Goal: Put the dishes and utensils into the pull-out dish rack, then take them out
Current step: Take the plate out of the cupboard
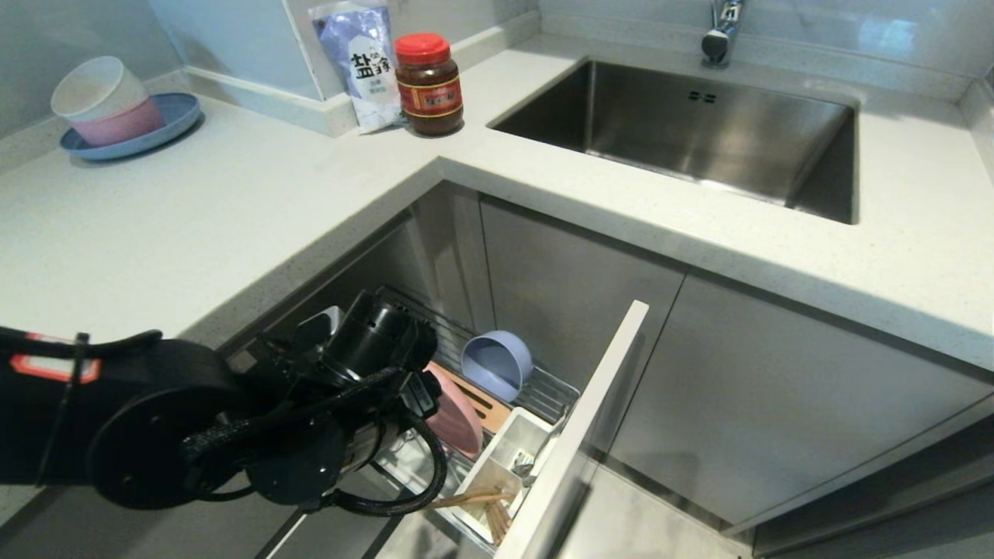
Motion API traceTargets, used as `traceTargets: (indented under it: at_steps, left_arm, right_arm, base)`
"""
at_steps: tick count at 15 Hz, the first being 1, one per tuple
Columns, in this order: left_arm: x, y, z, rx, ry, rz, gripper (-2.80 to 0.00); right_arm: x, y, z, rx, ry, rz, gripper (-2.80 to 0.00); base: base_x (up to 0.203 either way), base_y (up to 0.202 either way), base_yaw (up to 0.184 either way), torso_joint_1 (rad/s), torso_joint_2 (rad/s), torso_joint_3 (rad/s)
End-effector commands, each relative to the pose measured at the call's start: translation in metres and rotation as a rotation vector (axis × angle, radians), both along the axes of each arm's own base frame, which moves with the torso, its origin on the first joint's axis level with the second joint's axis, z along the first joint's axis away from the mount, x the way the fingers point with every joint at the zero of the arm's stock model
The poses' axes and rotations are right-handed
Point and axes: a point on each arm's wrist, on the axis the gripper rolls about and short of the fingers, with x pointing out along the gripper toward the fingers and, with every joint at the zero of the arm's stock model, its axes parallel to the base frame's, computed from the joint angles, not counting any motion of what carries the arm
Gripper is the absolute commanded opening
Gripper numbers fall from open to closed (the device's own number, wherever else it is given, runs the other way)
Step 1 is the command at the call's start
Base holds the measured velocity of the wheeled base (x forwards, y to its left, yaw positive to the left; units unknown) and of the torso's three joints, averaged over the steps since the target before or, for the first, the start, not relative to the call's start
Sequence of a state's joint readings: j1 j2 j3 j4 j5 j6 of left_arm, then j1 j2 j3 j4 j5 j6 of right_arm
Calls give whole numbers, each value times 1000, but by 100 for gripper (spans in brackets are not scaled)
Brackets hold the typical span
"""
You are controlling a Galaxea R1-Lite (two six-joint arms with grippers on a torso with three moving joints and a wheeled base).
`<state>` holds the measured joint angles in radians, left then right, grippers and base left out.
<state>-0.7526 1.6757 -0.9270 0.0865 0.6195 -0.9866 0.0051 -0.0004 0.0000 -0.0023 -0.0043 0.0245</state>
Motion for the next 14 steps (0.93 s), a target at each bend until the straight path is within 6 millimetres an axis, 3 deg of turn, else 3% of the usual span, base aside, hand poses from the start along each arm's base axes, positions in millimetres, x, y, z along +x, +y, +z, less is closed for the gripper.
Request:
traceTargets:
  at_steps: [1, 6, 13, 14]
  left_arm:
    - [18, -7, -21, 37, 29, 2, 0]
    - [44, -16, -29, 38, 19, -7, 0]
    - [57, -12, -32, 21, 11, -19, 0]
    - [57, -11, -31, 20, 9, -20, -11]
  right_arm:
    - [0, 0, 0, 0, -3, 0, -280]
    - [0, 0, 0, 0, -3, 0, -280]
    - [0, 0, 0, 0, -3, 1, -280]
    - [0, 0, 0, 0, -3, 1, -280]
  base:
    - [0, 0, 0, 0, 0, 0]
    - [0, 0, 0, 0, 0, 0]
    - [0, 0, 0, 0, 0, 0]
    - [0, 0, 0, 0, 0, 0]
